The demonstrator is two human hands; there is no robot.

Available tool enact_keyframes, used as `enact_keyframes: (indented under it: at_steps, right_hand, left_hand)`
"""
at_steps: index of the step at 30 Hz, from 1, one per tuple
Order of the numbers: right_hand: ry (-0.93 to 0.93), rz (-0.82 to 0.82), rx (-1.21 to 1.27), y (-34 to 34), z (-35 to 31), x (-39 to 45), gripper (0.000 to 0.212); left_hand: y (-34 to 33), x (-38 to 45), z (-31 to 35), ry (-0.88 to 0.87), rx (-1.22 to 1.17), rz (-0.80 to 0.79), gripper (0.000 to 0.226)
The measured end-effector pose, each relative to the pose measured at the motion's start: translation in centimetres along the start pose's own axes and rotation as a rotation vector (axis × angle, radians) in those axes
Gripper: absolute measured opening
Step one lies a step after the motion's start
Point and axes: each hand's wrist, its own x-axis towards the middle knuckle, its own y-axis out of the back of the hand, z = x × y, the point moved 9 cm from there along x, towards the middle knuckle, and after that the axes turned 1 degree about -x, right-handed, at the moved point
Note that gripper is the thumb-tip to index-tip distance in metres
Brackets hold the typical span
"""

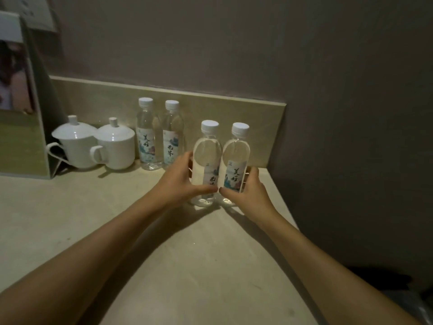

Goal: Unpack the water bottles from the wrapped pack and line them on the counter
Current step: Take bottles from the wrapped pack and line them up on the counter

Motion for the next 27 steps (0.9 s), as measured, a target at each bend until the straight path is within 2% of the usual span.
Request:
enact_keyframes:
  at_steps: [2, 6, 10, 14, 16, 18, 21, 27]
  right_hand:
    - [-0.005, 0.009, 0.020, -0.1, -0.1, 0.0, 0.059]
    - [-0.008, 0.002, 0.073, -0.9, -0.3, 0.3, 0.060]
    - [-0.001, 0.040, 0.096, -1.8, -0.5, 0.7, 0.064]
    - [-0.009, 0.059, 0.002, -1.9, 0.1, 1.2, 0.059]
    - [-0.005, 0.089, -0.105, -1.8, 0.3, 1.2, 0.055]
    - [-0.009, 0.118, -0.169, -1.7, 0.2, 1.0, 0.054]
    - [-0.019, 0.128, -0.159, -1.7, 0.1, 1.2, 0.052]
    - [-0.053, 0.145, -0.136, -2.3, -0.4, 2.7, 0.047]
  left_hand:
    - [0.5, 0.0, -0.1, -0.008, -0.006, 0.025, 0.065]
    - [0.8, -0.1, -1.0, -0.005, -0.070, -0.032, 0.055]
    - [1.2, -0.3, -1.7, 0.051, -0.127, 0.006, 0.055]
    - [2.1, -1.2, -2.8, 0.154, 0.033, 0.137, 0.061]
    - [1.9, -1.9, -3.3, 0.216, 0.110, 0.151, 0.062]
    - [1.6, -2.2, -3.0, 0.204, 0.163, 0.162, 0.056]
    - [1.5, -2.1, -2.5, 0.177, 0.156, 0.194, 0.043]
    - [1.4, -0.6, -2.9, 0.192, 0.148, 0.178, 0.042]
